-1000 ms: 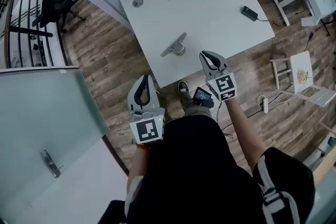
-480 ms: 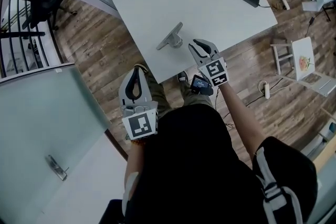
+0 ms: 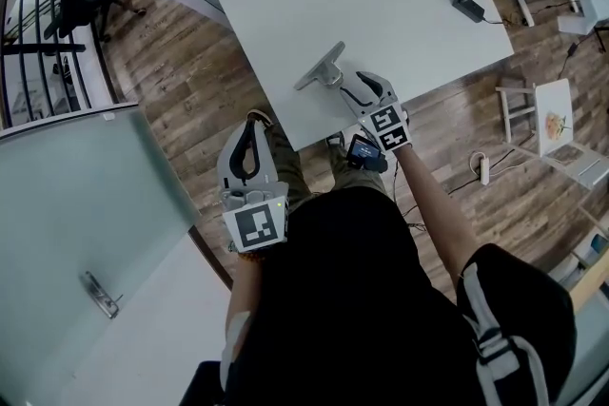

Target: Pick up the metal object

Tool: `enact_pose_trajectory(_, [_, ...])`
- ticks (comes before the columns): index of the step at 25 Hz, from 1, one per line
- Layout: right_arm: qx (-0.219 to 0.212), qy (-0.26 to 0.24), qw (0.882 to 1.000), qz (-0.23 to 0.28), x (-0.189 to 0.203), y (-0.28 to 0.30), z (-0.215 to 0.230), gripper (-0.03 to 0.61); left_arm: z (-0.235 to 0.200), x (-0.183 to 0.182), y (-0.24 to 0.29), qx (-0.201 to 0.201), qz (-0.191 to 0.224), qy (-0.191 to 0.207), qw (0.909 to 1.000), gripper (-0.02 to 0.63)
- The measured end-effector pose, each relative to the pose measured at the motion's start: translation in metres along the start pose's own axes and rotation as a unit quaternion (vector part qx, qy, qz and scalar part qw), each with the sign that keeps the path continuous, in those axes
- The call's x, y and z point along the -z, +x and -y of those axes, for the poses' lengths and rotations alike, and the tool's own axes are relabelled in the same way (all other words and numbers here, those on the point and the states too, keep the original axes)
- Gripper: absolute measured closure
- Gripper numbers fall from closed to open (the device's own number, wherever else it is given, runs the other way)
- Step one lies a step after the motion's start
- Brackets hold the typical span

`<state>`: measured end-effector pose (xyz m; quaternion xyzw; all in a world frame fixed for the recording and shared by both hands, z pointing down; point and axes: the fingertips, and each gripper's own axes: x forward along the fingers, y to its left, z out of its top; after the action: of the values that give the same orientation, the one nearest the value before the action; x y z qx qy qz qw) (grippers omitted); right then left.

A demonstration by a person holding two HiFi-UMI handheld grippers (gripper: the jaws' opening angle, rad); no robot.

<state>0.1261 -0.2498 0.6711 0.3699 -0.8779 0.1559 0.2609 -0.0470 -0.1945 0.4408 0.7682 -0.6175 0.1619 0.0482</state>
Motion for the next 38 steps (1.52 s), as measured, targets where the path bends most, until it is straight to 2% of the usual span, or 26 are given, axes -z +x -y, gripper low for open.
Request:
enact_pose_trajectory(6, [-0.019,-0.013,0.999,-0.033,0.015,0.023,-0.008,0.316,-0.010,0.005,-0.002,-0.014,-0.006,-0.010,0.9998,0.598])
enact_pose_trajectory(11, [-0.022,-0.021,0.999,-0.041,0.017,0.037,-0.015,0.302,-0.020,0.009,-0.005,-0.026,-0.010,-0.015,0.9995,0.598])
enact_pose_trajectory(16, [-0.024,-0.020,0.998,-0.048,0.026,0.050,-0.019,0.301,-0.027,0.012,-0.010,-0.034,-0.011,-0.016,0.9992,0.598])
enact_pose_trajectory(24, [-0.009,-0.012,0.998,-0.060,0.024,0.057,-0.018,0.301,-0.035,0.018,-0.018,-0.052,-0.013,-0.020,0.9984,0.598])
enact_pose_trajectory(30, [-0.014,-0.022,0.997,-0.067,0.021,0.065,-0.020,0.301,-0.038,0.019,-0.020,-0.058,-0.012,-0.024,0.9980,0.598])
enact_pose_trajectory(38, [0.007,-0.013,0.995,-0.099,0.020,0.073,-0.013,0.301,-0.042,0.012,-0.016,-0.061,-0.009,-0.025,0.9978,0.598])
